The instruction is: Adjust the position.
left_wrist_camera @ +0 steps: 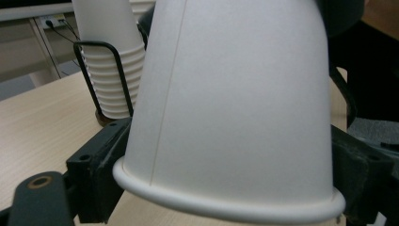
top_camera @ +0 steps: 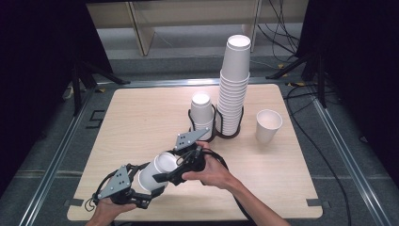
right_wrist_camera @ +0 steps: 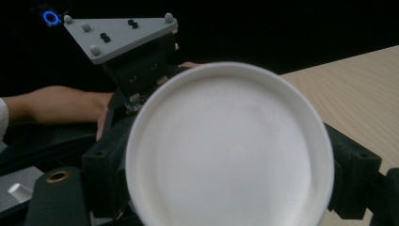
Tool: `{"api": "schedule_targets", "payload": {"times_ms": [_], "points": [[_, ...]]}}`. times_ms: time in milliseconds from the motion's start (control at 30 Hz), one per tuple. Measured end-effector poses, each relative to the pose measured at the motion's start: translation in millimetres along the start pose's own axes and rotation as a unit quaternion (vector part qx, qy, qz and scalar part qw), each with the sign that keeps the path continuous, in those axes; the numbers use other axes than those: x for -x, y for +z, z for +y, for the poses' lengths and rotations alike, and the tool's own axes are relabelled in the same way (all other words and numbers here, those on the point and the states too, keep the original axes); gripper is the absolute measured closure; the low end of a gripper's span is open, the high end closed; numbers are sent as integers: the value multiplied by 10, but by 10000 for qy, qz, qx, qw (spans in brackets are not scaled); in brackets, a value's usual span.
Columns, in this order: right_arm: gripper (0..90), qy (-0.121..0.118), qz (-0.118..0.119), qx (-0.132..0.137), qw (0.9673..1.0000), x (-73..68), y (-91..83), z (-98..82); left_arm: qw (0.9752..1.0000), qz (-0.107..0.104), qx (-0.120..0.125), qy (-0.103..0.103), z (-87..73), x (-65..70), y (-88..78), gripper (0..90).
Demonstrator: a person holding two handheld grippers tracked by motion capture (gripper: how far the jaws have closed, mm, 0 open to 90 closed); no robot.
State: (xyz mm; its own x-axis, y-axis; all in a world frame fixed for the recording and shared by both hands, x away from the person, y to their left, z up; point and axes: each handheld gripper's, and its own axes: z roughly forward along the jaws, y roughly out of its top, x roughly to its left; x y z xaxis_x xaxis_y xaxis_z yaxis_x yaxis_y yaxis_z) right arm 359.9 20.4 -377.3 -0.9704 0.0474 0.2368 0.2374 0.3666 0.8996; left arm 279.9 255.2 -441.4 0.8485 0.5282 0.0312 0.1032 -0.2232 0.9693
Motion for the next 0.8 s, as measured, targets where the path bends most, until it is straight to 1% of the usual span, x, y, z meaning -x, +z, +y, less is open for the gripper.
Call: {"api": "schedule_targets", "payload": {"times_ms": [33, 67, 100, 133, 167, 200, 233, 267, 300, 333, 367, 400, 433, 467, 500, 533, 567, 600, 633, 667, 700, 733, 767, 800], "points": [[152, 17, -15, -59, 10000, -6, -17, 12, 9999, 10, -128, 40, 1, -2, -9, 141], [159, -4, -16, -63, 10000, -11, -40, 25, 9999, -15, -110, 37, -5, -1, 2, 141], [154, -47, -55, -63, 10000, -16, -58, 36, 9998, -20, -186, 34, -4, 2, 5, 142], [156, -152, -122, -116, 9997, -17, -82, 54, 9998, -27, -205, 59, -6, 1, 9, 142], [155, -170, -150, -194, 9996, -23, -104, 66, 9996, -40, -269, 82, -5, 1, 9, 143], [156, -247, -227, -262, 9991, -26, -127, 79, 9996, -70, -262, 51, -11, 2, 22, 143], [157, -327, -286, -352, 9984, -37, -143, 89, 9991, -52, -409, 95, -6, 2, 10, 143], [156, -443, -327, -496, 9972, -49, -162, 98, 9989, -83, -441, 136, -16, -1, 22, 143], [158, -571, -405, -699, 9951, -69, -178, 103, 9984, -75, -544, 144, -18, 3, 23, 143], [157, -664, -462, -828, 9933, -87, -185, 108, 9982, -93, -575, 148, -27, 3, 37, 143], [159, -755, -525, -923, 9915, -103, -191, 112, 9975, -73, -677, 163, -25, 7, 35, 143], [160, -807, -539, -998, 9903, -115, -192, 116, 9972, -71, -725, 145, -32, 15, 47, 143], [159, -849, -507, -1141, 9885, -145, -185, 118, 9962, -97, -831, 229, -32, 7, 47, 143], [159, -968, -529, -1216, 9864, -158, -185, 126, 9960, -105, -860, 217, -35, 21, 55, 143], [159, -813, -556, -1382, 9855, -204, -179, 119, 9953, -104, -922, 258, -35, 23, 57, 143], [160, -1140, -597, -1472, 9807, -198, -154, 126, 9954, -119, -921, 246, -37, 26, 60, 143], [160, -1152, -638, -1534, 9793, -213, -144, 124, 9955, -129, -903, 244, -38, 32, 66, 143], [161, -1163, -626, -1621, 9779, -222, -127, 118, 9956, -125, -896, 263, -40, 36, 69, 143], [161, -1252, -636, -1672, 9759, -221, -121, 118, 9950, -150, -940, 291, -37, 38, 66, 143], [161, -984, -652, -1781, 9769, -257, -116, 103, 9944, -138, -990, 343, -31, 39, 57, 143], [161, -1191, -565, -1780, 9752, -226, -98, 107, 9947, -129, -963, 338, -32, 43, 59, 143], [163, -1229, -564, -1816, 9740, -221, -87, 105, 9942, -141, -1001, 364, -27, 43, 56, 143], [164, -1210, -528, -1877, 9733, -224, -80, 103, 9949, -138, -949, 316, -30, 55, 63, 143], [160, -1219, -483, -1912, 9727, -224, -72, 100, 9948, -161, -953, 319, -31, 60, 65, 143]]}}
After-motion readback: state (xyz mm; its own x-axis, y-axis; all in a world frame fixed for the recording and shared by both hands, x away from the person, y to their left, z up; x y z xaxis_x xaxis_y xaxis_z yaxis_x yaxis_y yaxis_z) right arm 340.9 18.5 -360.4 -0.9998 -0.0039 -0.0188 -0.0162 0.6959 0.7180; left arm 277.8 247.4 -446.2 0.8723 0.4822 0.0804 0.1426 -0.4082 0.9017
